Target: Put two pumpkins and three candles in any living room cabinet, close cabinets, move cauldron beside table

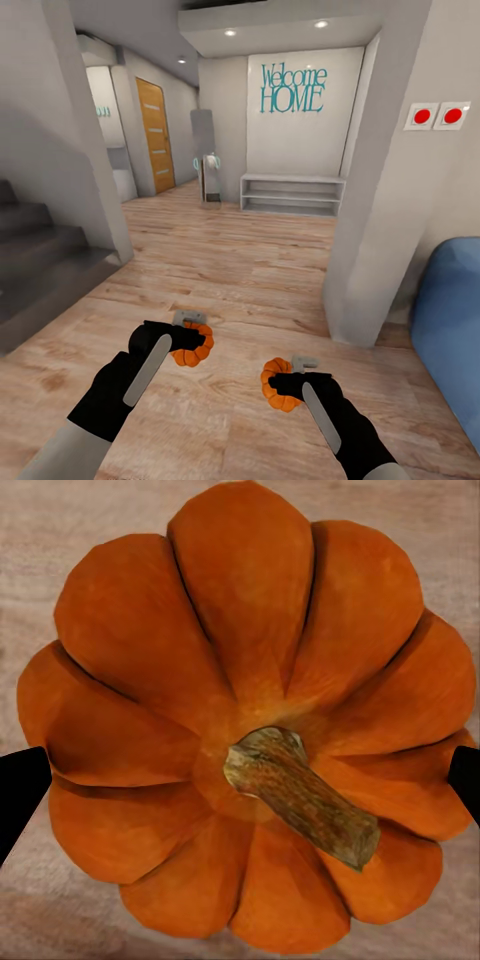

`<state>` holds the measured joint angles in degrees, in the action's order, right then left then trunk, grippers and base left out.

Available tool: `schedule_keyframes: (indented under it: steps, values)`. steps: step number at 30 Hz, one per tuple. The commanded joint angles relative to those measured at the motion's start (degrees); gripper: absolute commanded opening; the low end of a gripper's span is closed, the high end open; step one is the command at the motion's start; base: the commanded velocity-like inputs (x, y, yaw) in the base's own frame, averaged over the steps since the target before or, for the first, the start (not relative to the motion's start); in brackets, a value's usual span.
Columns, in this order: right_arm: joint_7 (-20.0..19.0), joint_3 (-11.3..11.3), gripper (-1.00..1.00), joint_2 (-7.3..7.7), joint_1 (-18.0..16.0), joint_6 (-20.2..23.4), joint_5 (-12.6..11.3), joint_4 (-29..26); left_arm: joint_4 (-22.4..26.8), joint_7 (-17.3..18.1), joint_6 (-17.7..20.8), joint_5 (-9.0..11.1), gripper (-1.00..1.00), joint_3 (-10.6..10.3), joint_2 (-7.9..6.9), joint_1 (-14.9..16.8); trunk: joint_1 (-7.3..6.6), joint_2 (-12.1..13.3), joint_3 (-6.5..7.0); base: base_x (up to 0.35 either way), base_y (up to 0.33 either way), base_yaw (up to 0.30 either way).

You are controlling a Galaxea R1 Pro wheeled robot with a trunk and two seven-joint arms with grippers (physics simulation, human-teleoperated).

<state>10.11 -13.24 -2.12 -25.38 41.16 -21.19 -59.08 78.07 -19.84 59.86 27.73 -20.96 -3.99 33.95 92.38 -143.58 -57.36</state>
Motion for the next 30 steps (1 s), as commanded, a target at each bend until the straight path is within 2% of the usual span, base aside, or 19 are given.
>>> schedule_keyframes:
  steps: [1, 6, 10, 11, 15, 27, 30]
  values:
    - [0.4, -0.1, -1.00, 0.02, 0.0, 0.1, -0.7, -0.1, 0.0, -0.6, 0.1, 0.4, -1.00, -0.1, -0.05, 0.1, -0.04, 0.0, 0.13, -0.004, 0.000, 0.266]
    - [0.4, 0.0, -1.00, 0.14, 0.0, 0.1, -0.7, 0.0, -1.5, -0.6, 0.1, 0.4, -1.00, 0.2, -0.01, 0.1, -0.17, 0.1, 1.01, -0.002, 0.000, 0.255]
    - [0.4, 0.0, -1.00, 0.24, 0.0, 0.1, -0.7, 0.0, -8.0, -0.6, 0.1, 0.6, -1.00, 0.3, -0.04, 0.3, -0.27, 0.1, 1.68, 0.000, 0.000, 0.239]
    - [0.5, 0.0, -1.00, 0.26, 0.0, 0.1, -0.7, 0.1, -11.3, -0.6, 0.1, 0.7, -1.00, 0.4, -0.05, 0.6, -0.29, 0.1, 1.85, 0.000, 0.000, 0.228]
    - [0.6, 0.0, -1.00, 0.33, 0.0, 0.1, -0.6, 0.2, -15.1, -0.6, 0.1, 0.9, -1.00, 0.5, -0.11, 1.3, -0.40, 0.2, 2.49, 0.000, 0.000, 0.221]
    - [0.5, 1.1, -1.00, 0.23, 0.0, 0.0, -0.6, 0.3, -16.2, -0.6, 0.1, 0.8, -1.00, 0.5, -0.05, 1.5, -0.73, 0.4, 4.36, 0.000, 0.000, 0.205]
    - [0.5, 1.1, -1.00, 0.20, 0.0, 0.0, -0.6, 0.3, -16.2, -0.6, 0.1, 0.8, -1.00, 0.5, -0.05, 1.6, -1.39, 1.6, 4.69, 0.000, 0.000, 0.200]
